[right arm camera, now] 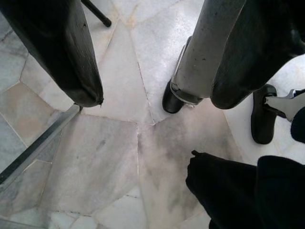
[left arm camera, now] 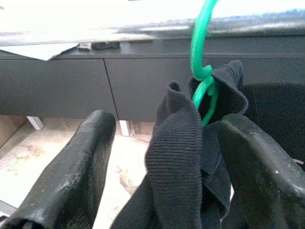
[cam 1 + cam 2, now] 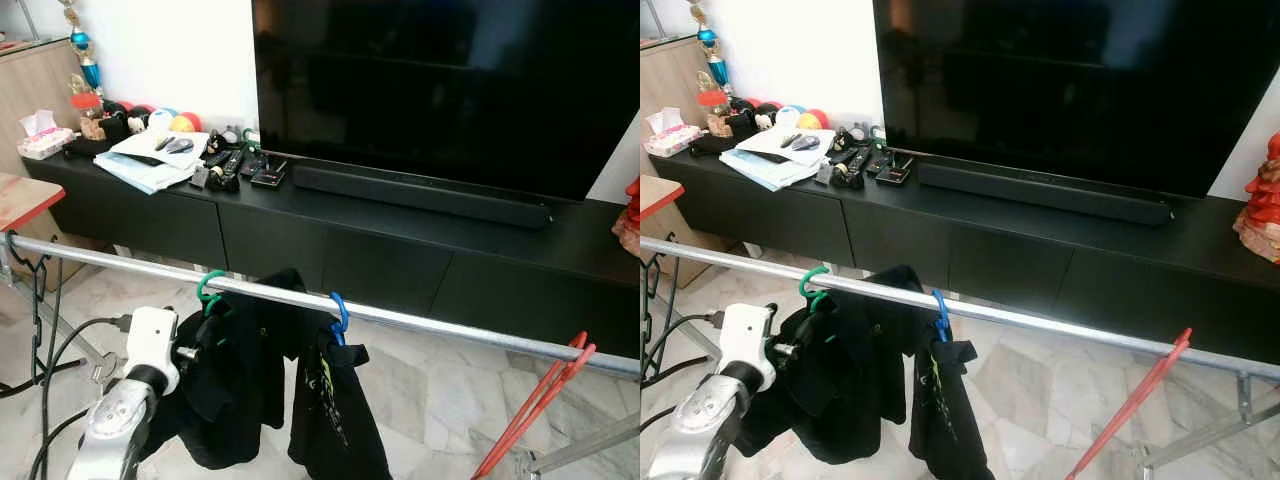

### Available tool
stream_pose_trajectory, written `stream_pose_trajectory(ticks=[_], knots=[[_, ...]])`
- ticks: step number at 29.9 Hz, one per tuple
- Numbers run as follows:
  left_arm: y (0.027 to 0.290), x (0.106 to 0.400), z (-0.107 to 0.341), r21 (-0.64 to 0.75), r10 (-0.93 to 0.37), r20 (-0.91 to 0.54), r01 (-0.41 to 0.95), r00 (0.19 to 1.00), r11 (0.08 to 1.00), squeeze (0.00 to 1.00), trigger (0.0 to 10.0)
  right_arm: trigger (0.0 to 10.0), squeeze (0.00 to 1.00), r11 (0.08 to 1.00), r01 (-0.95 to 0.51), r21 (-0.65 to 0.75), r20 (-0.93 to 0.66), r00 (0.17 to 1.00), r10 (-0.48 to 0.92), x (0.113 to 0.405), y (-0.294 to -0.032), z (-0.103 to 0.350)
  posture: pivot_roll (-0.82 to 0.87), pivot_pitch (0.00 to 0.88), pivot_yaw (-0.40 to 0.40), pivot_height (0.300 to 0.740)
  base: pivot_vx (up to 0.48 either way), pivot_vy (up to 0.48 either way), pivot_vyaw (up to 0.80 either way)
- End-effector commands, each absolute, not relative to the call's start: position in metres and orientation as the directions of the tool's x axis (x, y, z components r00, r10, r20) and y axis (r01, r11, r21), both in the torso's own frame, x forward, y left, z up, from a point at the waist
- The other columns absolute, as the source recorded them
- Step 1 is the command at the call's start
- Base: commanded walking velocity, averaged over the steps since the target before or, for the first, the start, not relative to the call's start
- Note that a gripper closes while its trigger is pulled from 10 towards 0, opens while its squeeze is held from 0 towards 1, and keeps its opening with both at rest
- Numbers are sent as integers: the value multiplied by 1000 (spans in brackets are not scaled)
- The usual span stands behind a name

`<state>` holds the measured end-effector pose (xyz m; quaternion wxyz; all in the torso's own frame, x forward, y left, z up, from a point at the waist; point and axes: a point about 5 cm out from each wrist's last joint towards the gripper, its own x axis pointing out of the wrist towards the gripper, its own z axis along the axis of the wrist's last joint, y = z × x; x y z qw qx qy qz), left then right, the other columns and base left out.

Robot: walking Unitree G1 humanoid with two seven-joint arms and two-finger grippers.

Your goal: Hang hanger

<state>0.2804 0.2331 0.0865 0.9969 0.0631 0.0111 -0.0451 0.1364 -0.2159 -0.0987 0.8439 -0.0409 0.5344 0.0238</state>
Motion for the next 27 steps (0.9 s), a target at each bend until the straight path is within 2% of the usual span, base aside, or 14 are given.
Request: stream_pose_trajectory(ticks=[1,6,12,14,17,22,23,26,27], knots=[[239,272,91,124,-70,-8,71,997,990,894,10000,10000,0,996,-80,-48,-904,428,-9,136,-218,-98,155,0,-19,740,0,0,0],[243,252,83,148,-65,-31,69,997,987,894,10000,10000,0,995,-83,-49,-904,428,-9,136,-218,-98,157,0,-18,740,0,0,0],[246,209,48,192,-62,-186,98,981,976,890,10000,10000,0,995,-83,-50,-903,429,-10,136,-219,-98,165,0,-18,740,0,0,0],[254,190,25,187,-9,-272,63,962,980,890,10000,10000,0,995,-86,-51,-904,428,-9,136,-219,-98,165,0,-18,740,0,0,0],[260,176,8,180,54,-335,8,941,984,882,10000,10000,0,995,-88,-51,-904,428,-9,136,-219,-98,170,0,-22,740,0,0,0],[264,167,-10,171,105,-406,-37,908,985,824,10000,10000,0,995,-89,-52,-904,427,-9,136,-220,-98,170,0,-22,740,0,0,0],[263,163,-19,159,104,-453,-35,885,987,749,10000,10000,0,995,-89,-52,-904,428,-9,136,-219,-98,167,0,-25,740,0,0,0],[256,157,-39,147,71,-556,13,828,989,0,10000,10000,0,995,-90,-52,-904,428,-8,136,-219,-98,165,0,-27,740,0,0,0],[256,157,-39,147,71,-556,13,828,989,0,10000,10000,0,995,-90,-52,-904,428,-8,136,-219,-98,165,0,-27,740,0,0,0]])
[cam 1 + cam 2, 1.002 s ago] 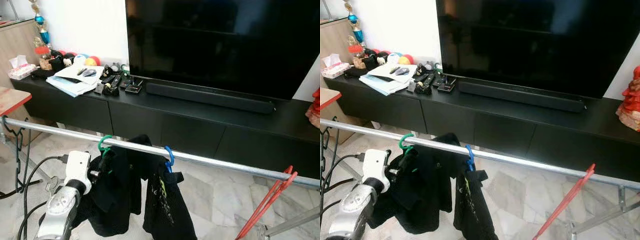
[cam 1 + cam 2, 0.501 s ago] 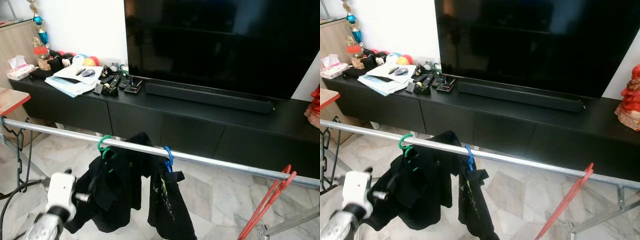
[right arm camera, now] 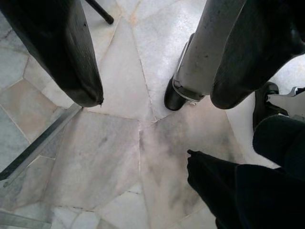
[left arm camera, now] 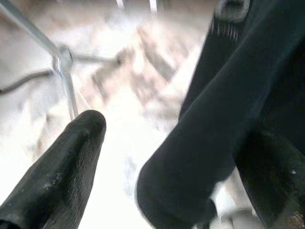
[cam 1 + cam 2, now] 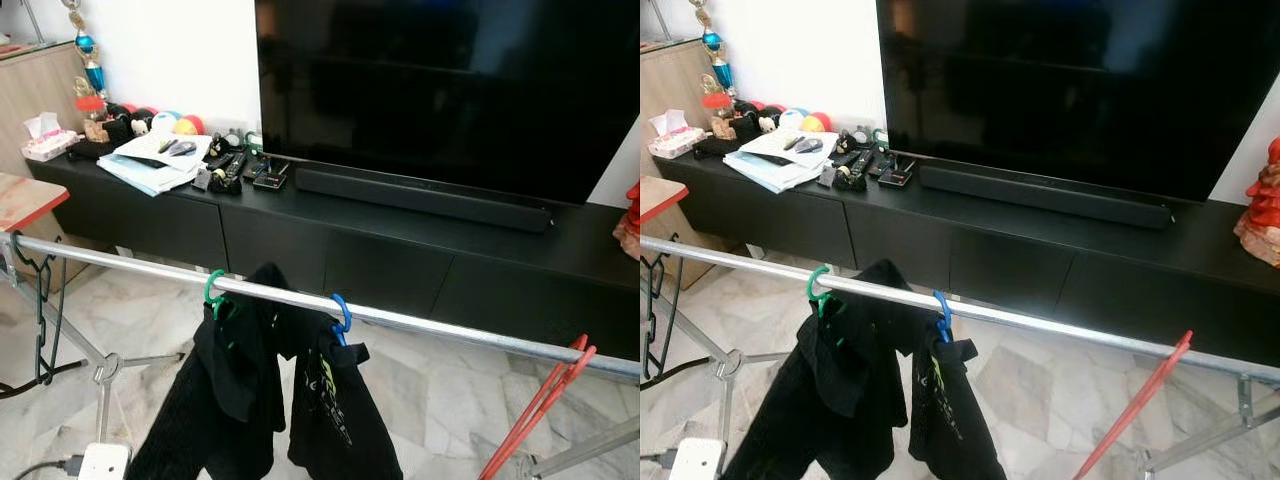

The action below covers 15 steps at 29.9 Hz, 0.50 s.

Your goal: Hang hanger

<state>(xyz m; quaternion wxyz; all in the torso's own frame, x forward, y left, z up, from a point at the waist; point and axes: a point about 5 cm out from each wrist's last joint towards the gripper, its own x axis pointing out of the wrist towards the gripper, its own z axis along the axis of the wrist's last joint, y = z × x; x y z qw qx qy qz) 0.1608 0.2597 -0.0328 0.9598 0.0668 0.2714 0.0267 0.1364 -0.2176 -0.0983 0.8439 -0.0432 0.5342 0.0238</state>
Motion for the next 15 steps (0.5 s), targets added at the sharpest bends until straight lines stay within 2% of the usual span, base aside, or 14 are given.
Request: stream_pose_trajectory(ticks=[1,3,7,10,11,15], knots=[[254,155,-47,135,65,-589,19,806,991,0,10000,10000,0,995,-90,-52,-904,428,-9,136,-219,-98,161,0,-28,740,0,0,0],[252,154,-52,129,63,-609,20,790,991,0,10000,10000,0,995,-89,-52,-904,428,-9,136,-219,-98,160,0,-29,740,0,0,0],[246,144,-76,99,99,-739,-37,666,994,0,10000,10000,0,995,-86,-53,-902,431,-11,137,-219,-98,149,0,-31,740,0,0,0],[244,140,-82,108,106,-779,-33,617,994,0,10000,10000,0,995,-83,-53,-902,432,-12,137,-218,-98,147,0,-32,740,0,0,0],[241,135,-88,138,123,-821,-15,557,990,0,10000,10000,0,995,-83,-53,-902,432,-12,137,-218,-98,141,0,-32,740,0,0,0],[230,139,-91,133,104,-833,14,543,991,0,10000,10000,0,995,-81,-53,-902,432,-13,137,-218,-98,132,0,-29,740,0,0,0]])
